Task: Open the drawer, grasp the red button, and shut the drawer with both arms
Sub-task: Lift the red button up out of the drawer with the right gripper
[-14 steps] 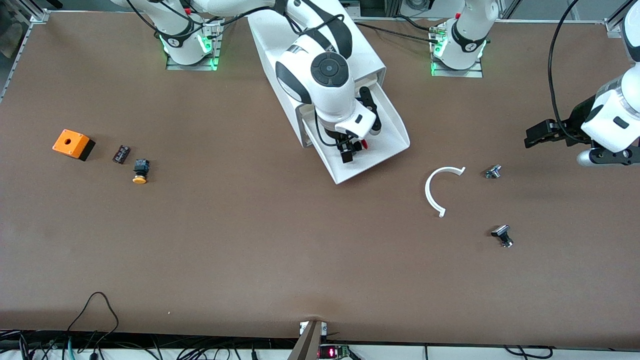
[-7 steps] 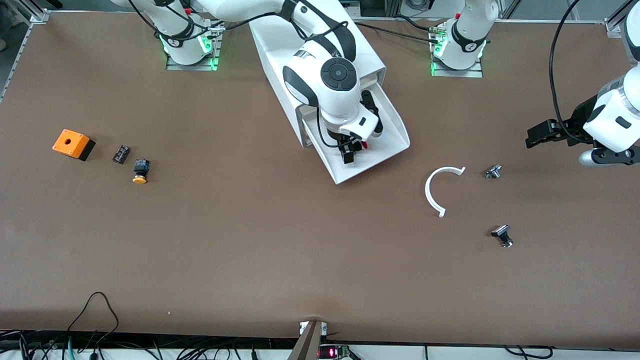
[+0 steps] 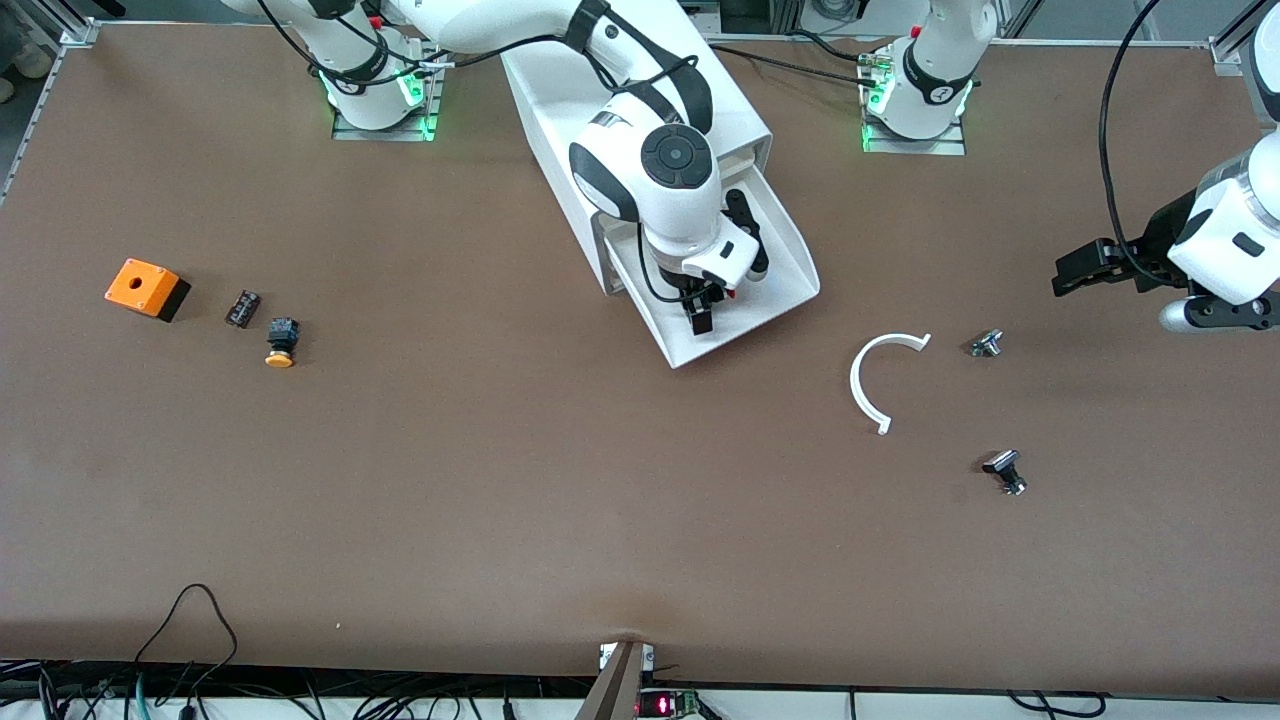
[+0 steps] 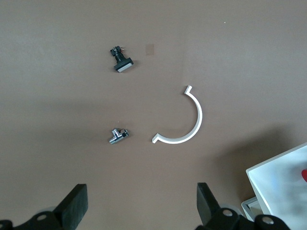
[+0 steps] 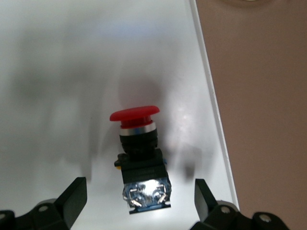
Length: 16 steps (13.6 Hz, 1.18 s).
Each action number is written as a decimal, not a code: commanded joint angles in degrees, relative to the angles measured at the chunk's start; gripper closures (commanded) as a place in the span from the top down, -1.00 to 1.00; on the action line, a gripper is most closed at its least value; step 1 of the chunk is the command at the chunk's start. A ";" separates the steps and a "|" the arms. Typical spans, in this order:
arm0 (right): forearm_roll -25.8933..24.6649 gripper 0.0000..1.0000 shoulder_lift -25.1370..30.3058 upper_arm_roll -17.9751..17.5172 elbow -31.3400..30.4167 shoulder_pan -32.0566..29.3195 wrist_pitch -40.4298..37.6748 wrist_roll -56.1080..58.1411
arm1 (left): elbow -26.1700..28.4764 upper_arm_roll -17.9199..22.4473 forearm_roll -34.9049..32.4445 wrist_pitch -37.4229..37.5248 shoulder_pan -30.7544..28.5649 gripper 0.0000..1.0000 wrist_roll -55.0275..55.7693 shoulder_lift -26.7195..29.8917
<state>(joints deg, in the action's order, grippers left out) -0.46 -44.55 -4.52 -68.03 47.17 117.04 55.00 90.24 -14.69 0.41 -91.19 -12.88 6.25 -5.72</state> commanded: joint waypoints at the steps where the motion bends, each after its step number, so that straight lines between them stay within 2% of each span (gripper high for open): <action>1: -0.77 0.91 -1.33 0.47 2.20 0.99 0.29 -1.13 | -1.56 -0.07 -0.50 1.36 -0.04 1.00 0.43 -0.43; 6: -2.35 0.65 -1.85 0.47 2.11 1.43 1.35 -1.13 | -1.56 -0.07 -0.50 1.36 -0.04 1.00 0.43 -0.43; 13: -3.76 -0.10 -1.15 0.56 2.11 2.22 0.47 -1.04 | -1.56 -0.07 -0.50 1.36 -0.04 1.00 0.43 -0.43; 16: -4.11 -0.28 -0.80 0.65 2.20 2.75 -1.72 -1.13 | -1.56 -0.07 -0.50 1.36 -0.04 1.00 0.43 -0.43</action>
<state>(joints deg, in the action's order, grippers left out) -3.56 -45.28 -4.46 -67.18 48.96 117.67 54.65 90.24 -14.69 0.41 -91.19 -12.89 6.25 -5.72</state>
